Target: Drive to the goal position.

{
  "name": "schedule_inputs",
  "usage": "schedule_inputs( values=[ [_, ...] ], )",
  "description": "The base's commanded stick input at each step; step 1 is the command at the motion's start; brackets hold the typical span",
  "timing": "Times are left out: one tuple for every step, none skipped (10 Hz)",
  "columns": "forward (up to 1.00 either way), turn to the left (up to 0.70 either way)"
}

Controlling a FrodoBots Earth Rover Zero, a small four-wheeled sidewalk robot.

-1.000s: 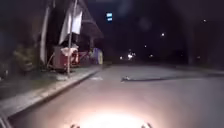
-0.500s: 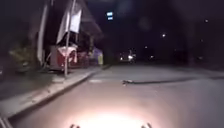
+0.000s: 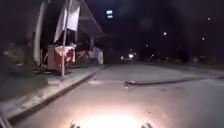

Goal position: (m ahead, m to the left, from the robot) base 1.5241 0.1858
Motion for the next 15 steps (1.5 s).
schedule_inputs(
  values=[
    [0.50,0.00],
    [0.50,0.00],
    [0.50,0.00],
    [0.50,0.00],
    [0.50,0.00],
    [0.50,0.00],
    [0.50,0.00],
    [0.50,0.00],
    [0.50,0.00],
    [0.50,0.00],
    [0.50,0.00],
    [0.50,0.00],
    [0.50,0.00],
    [0.50,0.00],
    [0.50,0.00]
  ],
)
